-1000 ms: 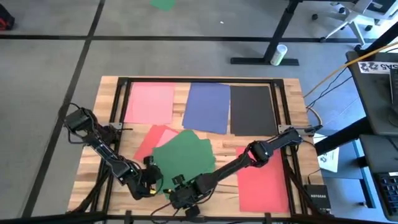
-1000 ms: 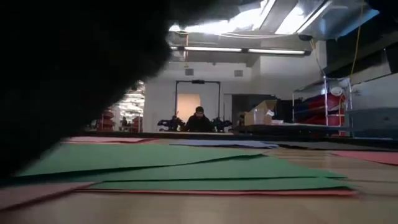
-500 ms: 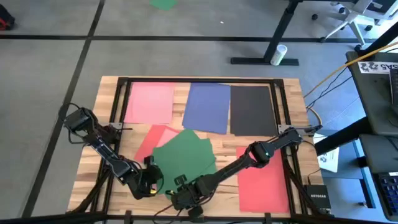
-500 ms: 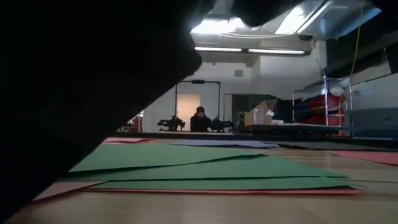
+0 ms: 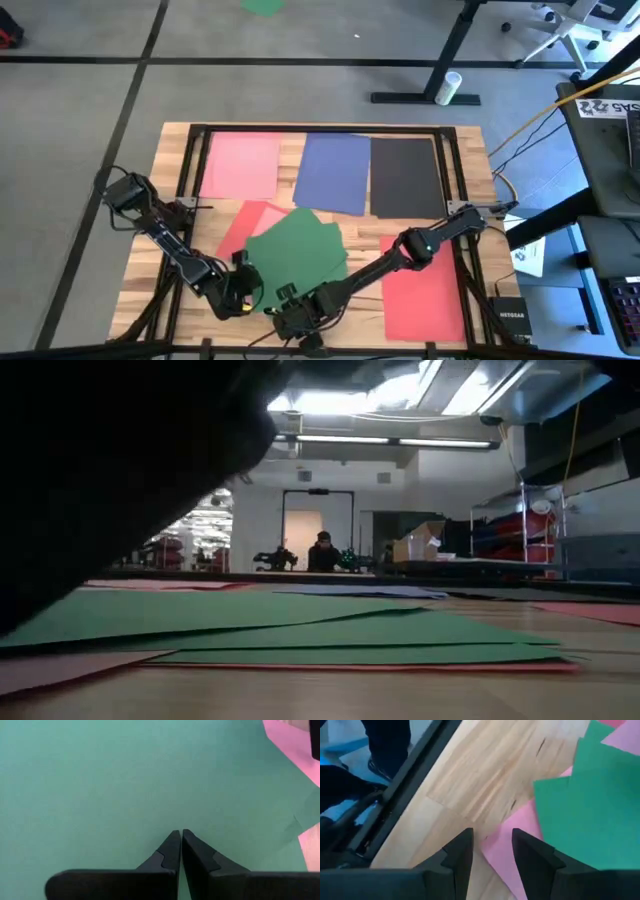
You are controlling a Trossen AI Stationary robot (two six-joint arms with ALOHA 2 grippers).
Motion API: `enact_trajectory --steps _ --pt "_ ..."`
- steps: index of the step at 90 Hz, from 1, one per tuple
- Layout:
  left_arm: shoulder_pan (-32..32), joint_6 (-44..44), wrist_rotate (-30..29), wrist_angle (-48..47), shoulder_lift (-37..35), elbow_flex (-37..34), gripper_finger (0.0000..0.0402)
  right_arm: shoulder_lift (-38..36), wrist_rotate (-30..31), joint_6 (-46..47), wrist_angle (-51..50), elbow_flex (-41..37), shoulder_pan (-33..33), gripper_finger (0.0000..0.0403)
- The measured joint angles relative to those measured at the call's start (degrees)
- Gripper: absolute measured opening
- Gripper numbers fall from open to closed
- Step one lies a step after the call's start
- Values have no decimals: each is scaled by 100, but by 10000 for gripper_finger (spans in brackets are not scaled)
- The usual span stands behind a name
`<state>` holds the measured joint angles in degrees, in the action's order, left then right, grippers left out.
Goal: Organize paper
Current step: Stack the pink paper on top of the other pink papers on the table
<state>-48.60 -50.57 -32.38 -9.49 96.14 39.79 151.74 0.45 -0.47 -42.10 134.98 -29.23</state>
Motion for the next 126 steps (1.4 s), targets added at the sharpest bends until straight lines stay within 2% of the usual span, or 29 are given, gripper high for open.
enact_trajectory --steps 20,27,39,44,69,91,126 --pt "0 -27 0 5 0 0 0 16 195 22 -103 -11 14 115" --pt "0 -30 0 15 0 -2 0 16 185 20 -103 -11 28 89" --pt "0 1 -2 97 2 -7 0 16 320 -144 -127 -13 28 21" --pt "1 1 -2 141 6 -9 0 16 393 -268 -129 -13 28 8" --pt "-18 8 33 229 -42 13 0 22 461 -294 -128 -7 26 1" --pt "-297 230 57 235 -592 170 0 -85 592 -280 -177 -7 -107 0" --pt "-1105 1056 -838 231 -1245 772 0 -518 1027 -271 -230 2 -149 0"
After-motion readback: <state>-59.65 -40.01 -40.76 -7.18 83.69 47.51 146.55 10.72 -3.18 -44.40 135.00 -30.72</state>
